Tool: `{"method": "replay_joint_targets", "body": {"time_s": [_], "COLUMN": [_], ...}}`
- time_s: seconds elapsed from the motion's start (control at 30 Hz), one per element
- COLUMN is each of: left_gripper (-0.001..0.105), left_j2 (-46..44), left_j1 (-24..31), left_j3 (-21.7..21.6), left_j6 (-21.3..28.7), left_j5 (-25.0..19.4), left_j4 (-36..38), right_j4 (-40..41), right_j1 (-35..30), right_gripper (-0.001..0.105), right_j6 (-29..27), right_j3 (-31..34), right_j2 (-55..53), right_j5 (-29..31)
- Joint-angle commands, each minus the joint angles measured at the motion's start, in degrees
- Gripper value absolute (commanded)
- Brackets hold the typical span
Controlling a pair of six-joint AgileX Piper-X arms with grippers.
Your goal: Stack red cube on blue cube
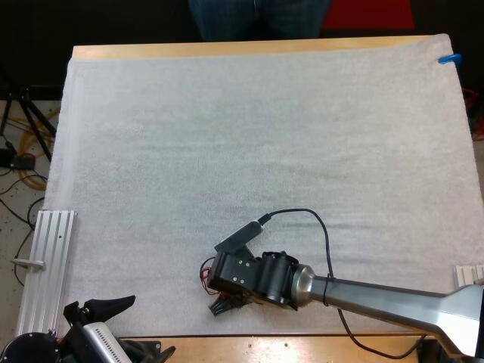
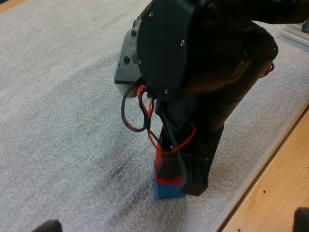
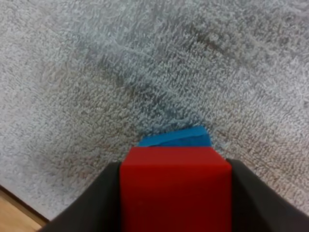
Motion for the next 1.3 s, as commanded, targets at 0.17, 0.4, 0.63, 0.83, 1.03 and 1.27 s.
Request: {"method": "replay_joint_targets", "body": {"time_s": [0.17, 0.4, 0.63, 0.83, 1.03, 1.27], "left_gripper": [0.087, 0.087, 0.087, 0.087, 0.087, 0.087], "left_j2": [-0.1, -0.1, -0.1, 0.1, 6.3, 20.8], "left_j1": [-0.3, -0.3, -0.3, -0.3, -0.3, -0.3], "left_j3": [-0.4, -0.4, -0.4, 0.2, 2.3, 3.6], "left_j6": [0.3, 0.3, 0.3, 0.3, -0.1, 0.4], "left_j5": [0.4, 0.4, 0.4, 0.4, -5.7, -5.8], "left_j4": [0.1, 0.1, 0.1, -5.9, -16.5, -35.3], "right_j4": [-0.2, 0.0, 3.1, 4.0, 3.8, 2.5], "right_j1": [0.0, 0.0, 0.0, -2.1, -14.3, -30.3], "right_gripper": [0.061, 0.063, 0.063, 0.063, 0.063, 0.063], "right_j6": [-0.1, -0.1, -0.4, -3.9, -9.9, -22.0], "right_j3": [-0.2, -0.2, -1.2, -2.3, -2.3, -2.3], "right_j2": [-0.2, -0.6, -6.9, -14.8, -16.4, -16.4], "right_j5": [-0.4, 0.0, 2.2, 3.0, -0.5, -2.8]}}
